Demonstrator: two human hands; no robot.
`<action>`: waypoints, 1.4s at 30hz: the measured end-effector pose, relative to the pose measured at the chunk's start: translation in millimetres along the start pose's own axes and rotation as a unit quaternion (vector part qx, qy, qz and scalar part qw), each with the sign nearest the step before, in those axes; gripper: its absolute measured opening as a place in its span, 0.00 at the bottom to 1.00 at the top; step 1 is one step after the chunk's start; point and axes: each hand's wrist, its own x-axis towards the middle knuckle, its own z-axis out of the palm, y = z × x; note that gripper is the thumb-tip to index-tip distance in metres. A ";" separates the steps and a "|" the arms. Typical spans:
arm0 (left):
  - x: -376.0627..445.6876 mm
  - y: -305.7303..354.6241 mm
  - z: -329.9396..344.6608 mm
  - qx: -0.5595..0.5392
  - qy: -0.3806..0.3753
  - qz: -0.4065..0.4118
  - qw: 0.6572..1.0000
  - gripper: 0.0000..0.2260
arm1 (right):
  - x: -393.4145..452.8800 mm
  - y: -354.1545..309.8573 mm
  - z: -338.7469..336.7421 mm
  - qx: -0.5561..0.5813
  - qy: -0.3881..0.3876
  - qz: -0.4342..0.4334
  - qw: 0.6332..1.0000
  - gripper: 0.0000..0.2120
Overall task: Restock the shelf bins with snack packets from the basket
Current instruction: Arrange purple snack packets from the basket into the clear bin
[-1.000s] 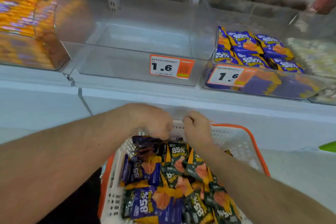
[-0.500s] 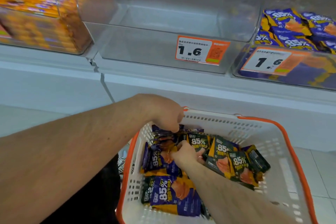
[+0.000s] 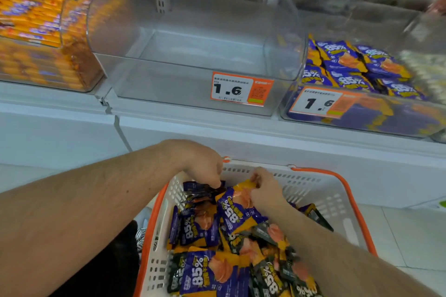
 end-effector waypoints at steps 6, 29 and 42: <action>8.2 14.4 11.5 -0.272 0.027 -0.048 0.961 0.29 | -12.5 -29.9 -77.4 0.184 0.084 -0.027 0.979 0.20; -28.7 88.8 -70.9 -0.560 0.302 0.217 0.740 0.08 | -69.0 -63.6 -145.0 -0.243 0.337 -0.362 0.834 0.31; 14.5 85.6 -109.9 -0.039 0.620 0.095 0.778 0.23 | 54.3 -122.4 -270.6 -0.124 0.338 -0.065 0.931 0.26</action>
